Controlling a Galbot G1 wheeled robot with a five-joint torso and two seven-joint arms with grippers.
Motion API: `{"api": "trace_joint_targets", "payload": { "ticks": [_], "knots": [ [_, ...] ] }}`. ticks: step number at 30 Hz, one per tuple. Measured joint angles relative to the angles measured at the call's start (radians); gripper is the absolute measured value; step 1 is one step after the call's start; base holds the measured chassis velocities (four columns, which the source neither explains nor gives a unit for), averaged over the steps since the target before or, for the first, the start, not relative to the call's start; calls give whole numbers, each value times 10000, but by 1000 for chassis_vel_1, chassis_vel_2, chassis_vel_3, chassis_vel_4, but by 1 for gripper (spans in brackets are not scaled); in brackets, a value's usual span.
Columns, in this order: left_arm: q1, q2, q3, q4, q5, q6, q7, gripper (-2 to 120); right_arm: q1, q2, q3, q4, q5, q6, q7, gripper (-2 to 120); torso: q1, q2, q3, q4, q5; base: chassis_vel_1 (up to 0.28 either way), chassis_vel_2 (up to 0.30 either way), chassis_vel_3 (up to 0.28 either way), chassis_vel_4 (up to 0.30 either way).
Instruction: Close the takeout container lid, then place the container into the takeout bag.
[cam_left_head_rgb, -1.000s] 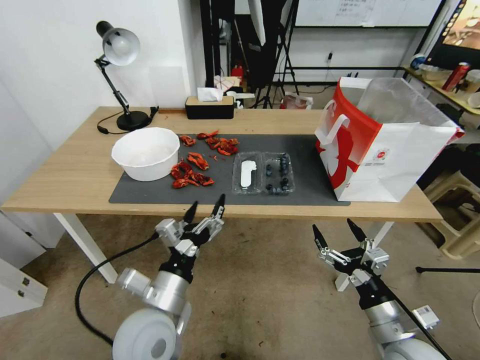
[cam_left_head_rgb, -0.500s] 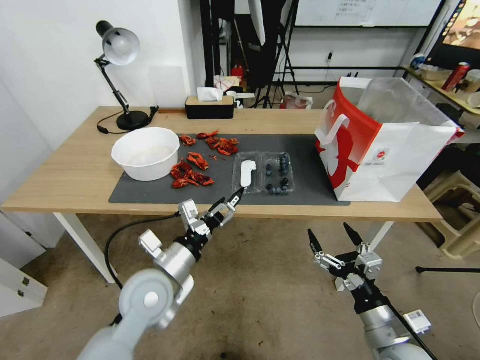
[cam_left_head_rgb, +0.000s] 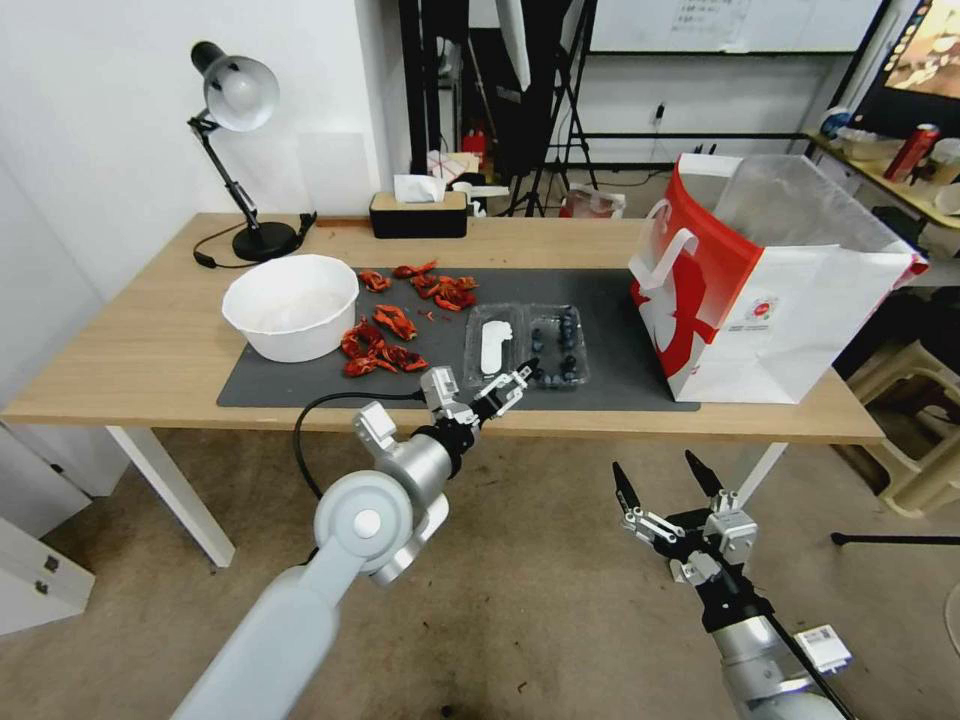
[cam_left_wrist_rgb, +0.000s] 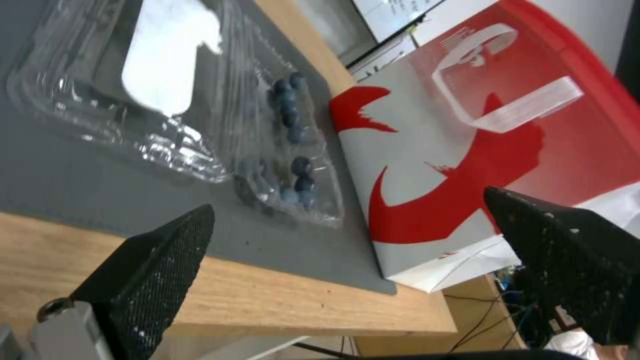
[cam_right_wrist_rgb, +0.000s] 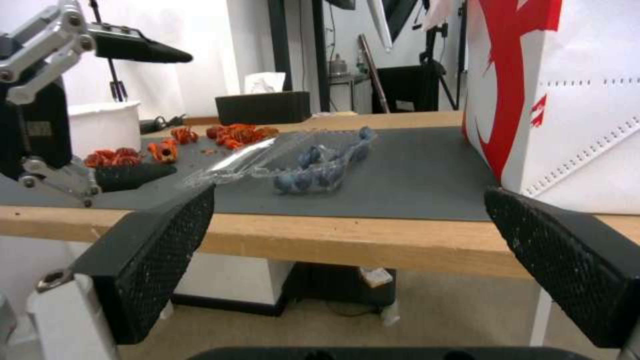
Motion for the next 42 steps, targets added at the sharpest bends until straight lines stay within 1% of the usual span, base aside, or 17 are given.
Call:
{"api": "trace_joint_targets", "payload": {
  "ticks": [4, 7, 15, 18, 32, 35, 38, 40, 42],
  "knots": [
    [-189, -79, 151, 156, -10, -57, -143, 100, -24, 47, 0, -18, -49, 27, 8, 100, 0, -1, 0, -1, 0, 0, 0, 0, 0],
    [-398, -243, 267, 416, -34, -213, -426, 100, -71, 64, 18, -63, -74, 95, 8, 100, 1, 0, -1, -2, -1, 0, 0, 0, 0],
    [-573, -438, 359, 686, -104, -251, -637, 100, -59, 106, 8, -116, -130, 119, 20, 100, 1, 1, -1, -1, -1, 0, 0, 0, 0],
    [-719, -564, 387, 851, -243, -300, -852, 100, -27, 111, -31, -128, -171, 119, 41, 100, 1, 1, 0, -1, -1, 0, 0, 0, 0],
    [-828, -859, 473, 1250, -290, -365, -1025, 100, -17, 97, -30, -163, -176, 121, 61, 100, 1, 1, -1, -1, -1, 0, 0, 0, 0],
    [-976, -1003, 474, 1499, -336, -443, -1166, 100, -18, 117, -31, -187, -185, 148, 66, 100, 1, 2, -2, -2, -1, 0, 0, 0, 0],
    [-1058, -1105, 474, 1613, -351, -460, -1223, 100, -21, 123, -34, -198, -193, 164, 66, 100, -2, 5, -4, 3, 2, 0, 0, 0, 0],
    [-1183, -1229, 459, 1806, -354, -509, -1284, 100, -27, 129, -40, -200, -195, 188, 71, 100, -3, 7, -6, -11, -6, 0, 0, 0, 0],
    [-1191, -1250, 459, 1826, -356, -519, -1298, 100, -23, 130, -40, -199, -195, 191, 76, 100, -2, 7, -5, -7, -2, 0, 0, 0, 0]
  ]
}}
